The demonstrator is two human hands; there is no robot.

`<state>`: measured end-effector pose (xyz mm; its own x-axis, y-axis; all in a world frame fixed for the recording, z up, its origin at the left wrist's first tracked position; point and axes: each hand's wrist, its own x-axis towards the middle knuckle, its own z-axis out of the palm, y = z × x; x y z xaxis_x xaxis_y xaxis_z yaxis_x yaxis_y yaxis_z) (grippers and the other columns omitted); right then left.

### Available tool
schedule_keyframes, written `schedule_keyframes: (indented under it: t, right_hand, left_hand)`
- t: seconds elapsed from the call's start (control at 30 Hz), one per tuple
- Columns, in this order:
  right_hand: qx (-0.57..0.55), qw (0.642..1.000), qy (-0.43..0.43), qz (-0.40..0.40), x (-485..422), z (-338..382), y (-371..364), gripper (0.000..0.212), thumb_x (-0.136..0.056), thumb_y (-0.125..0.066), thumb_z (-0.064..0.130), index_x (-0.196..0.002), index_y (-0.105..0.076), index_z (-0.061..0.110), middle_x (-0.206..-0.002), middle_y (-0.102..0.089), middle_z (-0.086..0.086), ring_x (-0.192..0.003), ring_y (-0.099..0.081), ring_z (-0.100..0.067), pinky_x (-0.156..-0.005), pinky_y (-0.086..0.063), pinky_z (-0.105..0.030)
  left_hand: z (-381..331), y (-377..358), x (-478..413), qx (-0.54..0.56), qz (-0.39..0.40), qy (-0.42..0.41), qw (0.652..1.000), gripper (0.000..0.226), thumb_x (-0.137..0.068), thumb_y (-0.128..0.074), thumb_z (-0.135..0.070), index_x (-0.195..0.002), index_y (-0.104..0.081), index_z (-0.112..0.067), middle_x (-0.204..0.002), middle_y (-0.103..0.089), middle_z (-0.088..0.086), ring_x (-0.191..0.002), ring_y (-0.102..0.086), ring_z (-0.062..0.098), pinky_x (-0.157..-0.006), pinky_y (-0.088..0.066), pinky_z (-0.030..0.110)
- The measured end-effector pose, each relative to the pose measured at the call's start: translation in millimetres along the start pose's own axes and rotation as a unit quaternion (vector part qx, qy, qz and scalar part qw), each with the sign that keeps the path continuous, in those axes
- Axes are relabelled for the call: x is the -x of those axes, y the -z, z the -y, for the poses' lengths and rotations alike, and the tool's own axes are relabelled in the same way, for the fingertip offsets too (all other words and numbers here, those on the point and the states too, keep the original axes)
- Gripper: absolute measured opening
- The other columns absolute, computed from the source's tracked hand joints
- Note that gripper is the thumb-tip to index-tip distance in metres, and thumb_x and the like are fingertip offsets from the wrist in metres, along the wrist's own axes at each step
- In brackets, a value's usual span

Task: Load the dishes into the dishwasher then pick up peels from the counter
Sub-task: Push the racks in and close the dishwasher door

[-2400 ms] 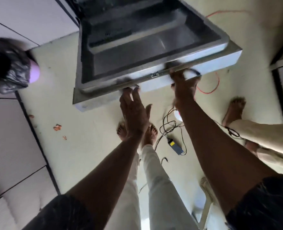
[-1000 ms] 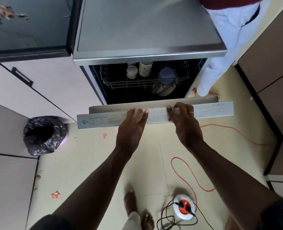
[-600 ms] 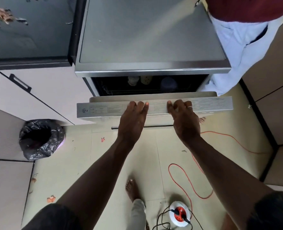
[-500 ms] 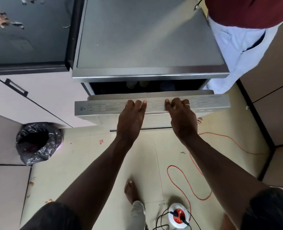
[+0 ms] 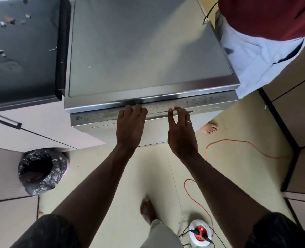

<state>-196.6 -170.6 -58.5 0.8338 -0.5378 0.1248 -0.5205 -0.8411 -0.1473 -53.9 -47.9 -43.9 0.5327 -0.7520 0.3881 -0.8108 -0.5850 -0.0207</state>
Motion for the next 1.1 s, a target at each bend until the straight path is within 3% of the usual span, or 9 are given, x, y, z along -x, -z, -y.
schedule_keyframes:
  t: [0.17,0.3,0.47,0.6,0.77,0.9,0.97,1.1]
  right_hand:
    - [-0.03,0.998,-0.04,0.037,-3.7,9.5,-7.3,0.079,-0.088,-0.056,0.002,-0.158,-0.019,0.004,-0.16,-0.021,-0.023,-0.148,-0.024,-0.039,-0.1,-0.052,-0.036]
    - [-0.034,0.997,-0.02,0.067,-3.7,10.4,-15.7,0.084,-0.086,-0.052,-0.004,-0.16,-0.012,0.002,-0.166,0.005,-0.027,-0.155,-0.005,-0.039,-0.093,-0.051,-0.029]
    - [-0.03,0.997,0.052,0.058,-8.3,-6.7,-10.3,0.078,-0.082,-0.043,-0.013,-0.156,-0.018,-0.007,-0.165,-0.018,-0.023,-0.155,-0.01,-0.039,-0.114,-0.041,-0.045]
    - [-0.023,0.994,0.08,0.071,-16.3,-18.4,-3.7,0.076,-0.084,-0.039,-0.011,-0.156,-0.017,-0.008,-0.166,-0.016,-0.023,-0.155,-0.008,-0.038,-0.119,-0.034,-0.046]
    - [-0.015,0.989,0.115,0.088,-20.9,-27.5,-2.9,0.073,-0.084,-0.035,-0.006,-0.155,-0.019,-0.009,-0.164,-0.018,-0.026,-0.154,-0.01,-0.041,-0.12,-0.031,-0.048]
    - [-0.029,0.988,0.108,0.106,-31.9,-30.8,0.9,0.073,-0.086,-0.029,-0.003,-0.157,-0.013,-0.006,-0.167,-0.007,-0.021,-0.155,-0.003,-0.039,-0.123,-0.026,-0.043]
    - [-0.033,0.988,0.1,0.111,-33.9,-27.2,0.7,0.072,-0.088,-0.034,-0.003,-0.157,-0.013,-0.006,-0.168,-0.004,-0.019,-0.155,-0.002,-0.039,-0.121,-0.026,-0.041]
    - [-0.002,0.986,0.102,0.131,-33.9,-22.7,-1.0,0.067,-0.092,-0.051,0.009,-0.154,-0.028,-0.005,-0.165,-0.019,-0.023,-0.154,-0.012,-0.039,-0.12,-0.031,-0.048]
  left_hand:
    - [-1.2,0.9,-12.9,0.052,-0.002,0.029,0.998,0.025,-0.087,-0.041,-0.002,-0.099,-0.061,-0.013,-0.099,-0.061,0.006,-0.09,-0.056,0.031,-0.065,-0.045,0.04]
    - [3.8,2.7,-23.9,0.042,0.022,0.043,0.998,0.026,-0.076,-0.057,0.002,-0.096,-0.06,-0.015,-0.093,-0.06,0.005,-0.08,-0.058,0.028,-0.049,-0.039,0.035]
    - [6.3,3.2,-28.9,0.043,0.082,0.037,0.995,0.027,-0.066,-0.065,0.004,-0.084,-0.058,-0.016,-0.086,-0.06,0.004,-0.066,-0.06,0.031,-0.042,-0.035,0.032]
    - [3.2,-4.2,-23.1,0.056,0.094,0.079,0.991,0.024,-0.069,-0.073,-0.001,-0.073,-0.057,-0.018,-0.068,-0.06,0.001,-0.054,-0.058,0.031,-0.043,-0.035,0.029]
    - [-4.2,-18.1,-7.1,0.101,0.09,0.102,0.986,0.025,-0.076,-0.067,0.001,-0.093,-0.07,-0.017,-0.081,-0.069,0.002,-0.073,-0.065,0.03,-0.05,-0.046,0.034]
    - [-6.0,-22.1,-20.2,0.121,0.102,0.141,0.977,0.028,-0.074,-0.063,0.003,-0.094,-0.07,-0.015,-0.082,-0.07,0.006,-0.073,-0.066,0.034,-0.053,-0.048,0.036]
    - [-5.6,-20.5,-23.6,0.12,0.112,0.142,0.976,0.026,-0.074,-0.063,0.003,-0.091,-0.071,-0.015,-0.078,-0.069,0.007,-0.069,-0.065,0.036,-0.052,-0.048,0.036]
    - [-4.2,-14.1,-23.1,0.123,0.126,0.122,0.977,0.026,-0.078,-0.059,0.001,-0.093,-0.068,-0.017,-0.08,-0.068,0.006,-0.074,-0.065,0.034,-0.053,-0.045,0.035]
